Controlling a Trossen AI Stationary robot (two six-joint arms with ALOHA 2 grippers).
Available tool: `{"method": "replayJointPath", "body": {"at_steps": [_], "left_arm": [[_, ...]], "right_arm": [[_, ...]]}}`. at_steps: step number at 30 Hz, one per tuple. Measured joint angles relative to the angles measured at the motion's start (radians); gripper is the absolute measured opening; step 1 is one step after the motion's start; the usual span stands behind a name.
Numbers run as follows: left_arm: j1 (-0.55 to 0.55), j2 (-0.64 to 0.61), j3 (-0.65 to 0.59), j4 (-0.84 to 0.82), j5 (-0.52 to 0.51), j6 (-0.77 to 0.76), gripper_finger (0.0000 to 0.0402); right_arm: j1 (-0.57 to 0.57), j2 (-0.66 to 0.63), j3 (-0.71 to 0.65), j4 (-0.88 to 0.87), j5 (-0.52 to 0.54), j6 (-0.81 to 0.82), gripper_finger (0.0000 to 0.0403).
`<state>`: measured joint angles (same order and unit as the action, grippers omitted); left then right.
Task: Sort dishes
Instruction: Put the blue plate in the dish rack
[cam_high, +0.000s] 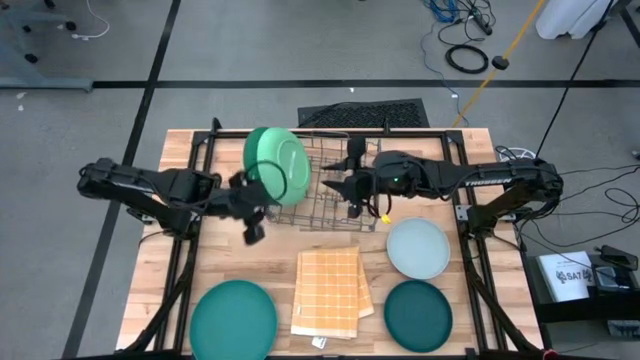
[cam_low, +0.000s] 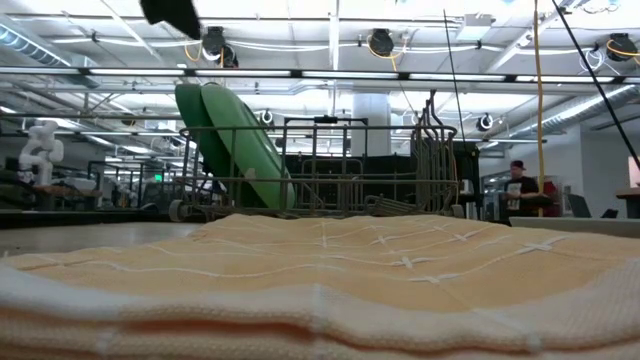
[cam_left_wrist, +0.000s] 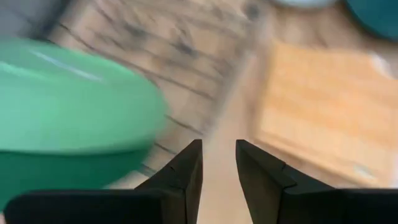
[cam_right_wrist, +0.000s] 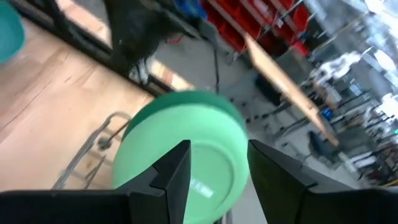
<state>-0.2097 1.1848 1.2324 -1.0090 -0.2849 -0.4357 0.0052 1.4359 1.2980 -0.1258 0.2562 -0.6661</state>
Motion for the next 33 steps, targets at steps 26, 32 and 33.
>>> {"method": "replayJointPath", "body": {"at_steps": [26, 32, 33], "left_arm": [[-0.295, 0.501, -0.002, -0.038, 0.378, -0.087, 0.0107], [-0.307, 0.529, -0.024, 0.015, 0.386, -0.082, 0.0107], [-0.31, 0.53, -0.04, 0.022, 0.386, -0.082, 0.0107]], "right_arm": [[0.036, 0.0, 0.0, -0.084, 0.0, 0.105, 0.0153], [0.036, 0.0, 0.0, -0.09, 0.0, 0.123, 0.0153], [0.036, 0.0, 0.0, -0.09, 0.0, 0.124, 0.0153]]}}
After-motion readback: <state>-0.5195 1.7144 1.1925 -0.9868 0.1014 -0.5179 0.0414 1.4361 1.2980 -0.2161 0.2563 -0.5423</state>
